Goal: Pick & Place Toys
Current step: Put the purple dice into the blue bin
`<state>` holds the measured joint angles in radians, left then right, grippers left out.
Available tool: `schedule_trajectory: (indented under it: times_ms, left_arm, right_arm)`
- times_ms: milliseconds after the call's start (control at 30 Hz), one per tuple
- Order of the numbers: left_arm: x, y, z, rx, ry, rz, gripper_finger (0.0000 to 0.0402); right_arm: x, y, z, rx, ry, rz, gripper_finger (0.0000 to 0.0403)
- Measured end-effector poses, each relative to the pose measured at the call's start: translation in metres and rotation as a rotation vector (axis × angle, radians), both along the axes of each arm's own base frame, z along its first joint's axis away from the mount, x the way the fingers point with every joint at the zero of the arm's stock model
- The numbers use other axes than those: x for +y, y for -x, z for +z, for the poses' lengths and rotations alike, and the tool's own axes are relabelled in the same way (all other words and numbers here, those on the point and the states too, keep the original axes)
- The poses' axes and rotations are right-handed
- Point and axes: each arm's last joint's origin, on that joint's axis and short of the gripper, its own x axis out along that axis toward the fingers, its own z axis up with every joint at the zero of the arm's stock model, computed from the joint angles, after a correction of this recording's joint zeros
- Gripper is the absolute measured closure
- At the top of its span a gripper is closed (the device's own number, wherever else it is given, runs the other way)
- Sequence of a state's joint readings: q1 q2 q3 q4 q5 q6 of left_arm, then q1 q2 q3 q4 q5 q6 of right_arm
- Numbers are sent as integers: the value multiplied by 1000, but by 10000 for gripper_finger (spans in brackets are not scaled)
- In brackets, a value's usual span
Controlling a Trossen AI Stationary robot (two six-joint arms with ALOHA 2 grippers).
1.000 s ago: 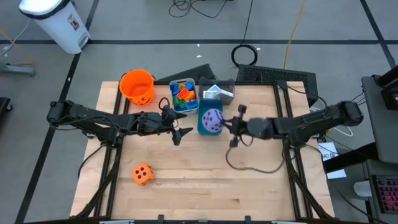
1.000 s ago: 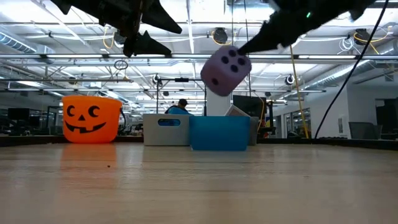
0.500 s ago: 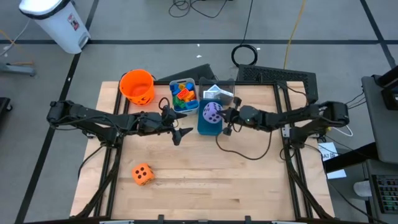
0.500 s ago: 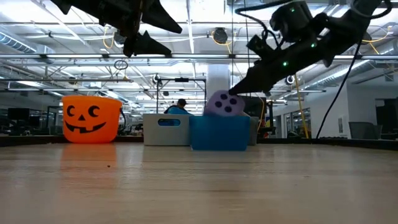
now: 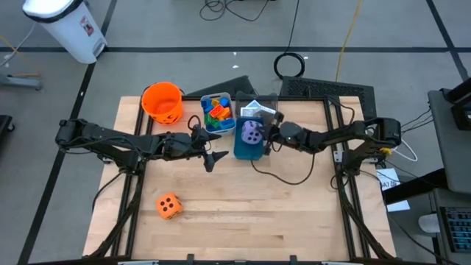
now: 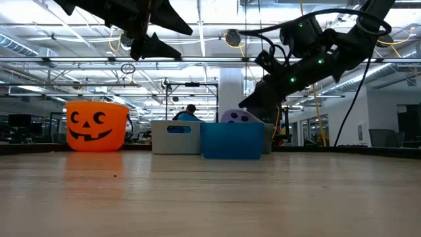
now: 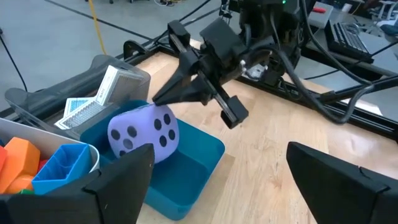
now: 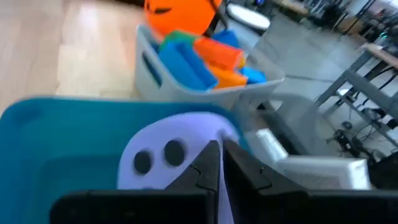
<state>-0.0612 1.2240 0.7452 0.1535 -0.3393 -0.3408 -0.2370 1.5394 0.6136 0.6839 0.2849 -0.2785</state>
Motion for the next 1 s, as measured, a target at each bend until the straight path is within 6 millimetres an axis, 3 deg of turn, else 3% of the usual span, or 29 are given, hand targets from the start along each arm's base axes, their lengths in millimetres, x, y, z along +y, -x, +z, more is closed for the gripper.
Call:
schedule_trajectory:
  times_ms: [200, 400, 567, 733, 867, 1000]
  left_arm:
    - [0, 0, 0, 0, 0, 1, 38]
    - [0, 0, 0, 0, -2, 1, 43]
    - [0, 0, 1, -1, -19, -4, 36]
    - [1, 0, 1, -7, -21, -2, 33]
    - [1, 0, 1, -7, -22, -2, 38]
    - [1, 0, 1, -1, -19, -1, 41]
  right_arm:
    - [-5, -1, 7, -33, 86, 7, 393]
    - [-2, 0, 11, -71, 41, 1, 368]
    - [22, -12, 37, -57, -10, 132, 358]
    - [36, -33, 69, 104, -141, 239, 396]
    - [37, -43, 57, 268, -242, 233, 395]
    - [37, -49, 47, 290, -277, 245, 401]
